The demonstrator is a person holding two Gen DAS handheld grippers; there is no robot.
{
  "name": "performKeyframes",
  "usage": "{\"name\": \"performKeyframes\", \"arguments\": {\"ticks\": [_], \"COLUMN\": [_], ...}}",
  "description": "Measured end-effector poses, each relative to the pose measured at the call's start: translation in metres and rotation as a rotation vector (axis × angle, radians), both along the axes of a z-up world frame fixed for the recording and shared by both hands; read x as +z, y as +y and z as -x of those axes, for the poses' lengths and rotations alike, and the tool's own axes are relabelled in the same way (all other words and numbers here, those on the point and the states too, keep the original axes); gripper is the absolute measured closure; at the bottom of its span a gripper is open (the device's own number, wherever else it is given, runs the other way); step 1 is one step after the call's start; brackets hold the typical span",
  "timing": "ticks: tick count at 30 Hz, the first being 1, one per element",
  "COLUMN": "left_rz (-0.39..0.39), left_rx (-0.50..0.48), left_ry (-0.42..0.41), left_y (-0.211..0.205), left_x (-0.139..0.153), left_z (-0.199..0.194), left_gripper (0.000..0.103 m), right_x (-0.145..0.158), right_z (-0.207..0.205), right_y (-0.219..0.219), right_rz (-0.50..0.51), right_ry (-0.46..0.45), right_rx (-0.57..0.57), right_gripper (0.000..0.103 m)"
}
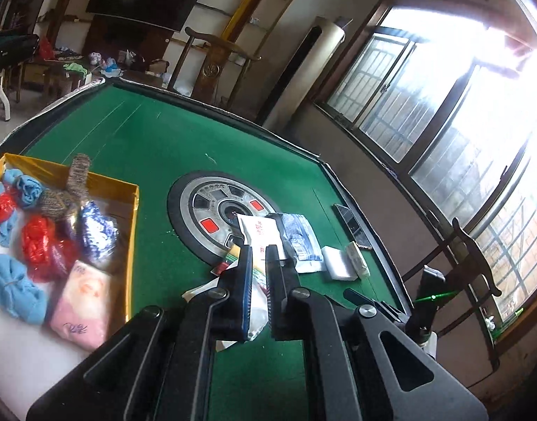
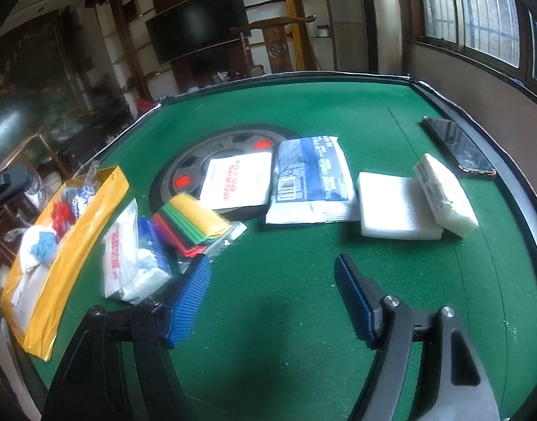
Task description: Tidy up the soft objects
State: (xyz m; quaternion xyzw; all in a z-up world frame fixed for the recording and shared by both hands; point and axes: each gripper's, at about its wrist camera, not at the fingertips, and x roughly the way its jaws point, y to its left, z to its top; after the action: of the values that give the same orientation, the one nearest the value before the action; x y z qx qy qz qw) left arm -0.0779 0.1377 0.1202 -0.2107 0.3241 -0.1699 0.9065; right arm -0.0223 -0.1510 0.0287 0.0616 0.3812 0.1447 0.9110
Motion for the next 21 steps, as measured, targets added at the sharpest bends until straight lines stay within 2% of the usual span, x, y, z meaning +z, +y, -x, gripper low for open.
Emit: {"name": "performKeyframes", "arguments": {"ticks": [4, 5, 7, 8, 9, 12, 13, 14, 21], "left_rz": [-0.085, -0.085, -0.064, -0.072, -0.076, -0.108, -0.111, -0.149, -0.339], "left_rx": [0.024, 0.025, 0.019, 0.019, 0.025, 0.047, 0.051, 0.076, 0.127], "left_ry": [0.048, 0.077, 0.131, 0.159, 0.18, 0.229, 0.241, 0.237, 0.211], "left_y": [0.005, 0.004, 0.0, -0.005, -0.008, -0.02, -0.023, -0.027, -0.06], "left_x": [-0.018, -0.026, -0.043, -0.051, -0.058, -0.076, -0.082, -0.084, -0.095], "left_z": [0.001, -0.002, -0.009, -0.012, -0.015, -0.028, -0.033, -0.037, -0.057], "left_gripper": [0.095, 0.089, 0.069, 0.055, 0.051, 0.051, 0.047, 0.046, 0.021], "right_x": [-0.005, -0.005, -0.006, -0.006, -0.007, -0.008, -0.009, -0.009, -0.005], "right_z": [0.003, 0.004, 0.007, 0.008, 0.009, 0.011, 0.011, 0.012, 0.018], "right_y": [0.017, 0.021, 0.027, 0.029, 0.031, 0.036, 0.037, 0.039, 0.042], "right_rz": [-0.001, 0.006, 0.019, 0.021, 0.024, 0.035, 0.038, 0.041, 0.036], "right_ry": [0.021, 0.019, 0.013, 0.012, 0.012, 0.015, 0.015, 0.013, -0.006], "right_rx": [0.05, 0.057, 0.069, 0.074, 0.079, 0.09, 0.095, 0.1, 0.115], "right_gripper": [0.035, 0.035, 0.035, 0.035, 0.035, 0.035, 0.035, 0.035, 0.035]}}
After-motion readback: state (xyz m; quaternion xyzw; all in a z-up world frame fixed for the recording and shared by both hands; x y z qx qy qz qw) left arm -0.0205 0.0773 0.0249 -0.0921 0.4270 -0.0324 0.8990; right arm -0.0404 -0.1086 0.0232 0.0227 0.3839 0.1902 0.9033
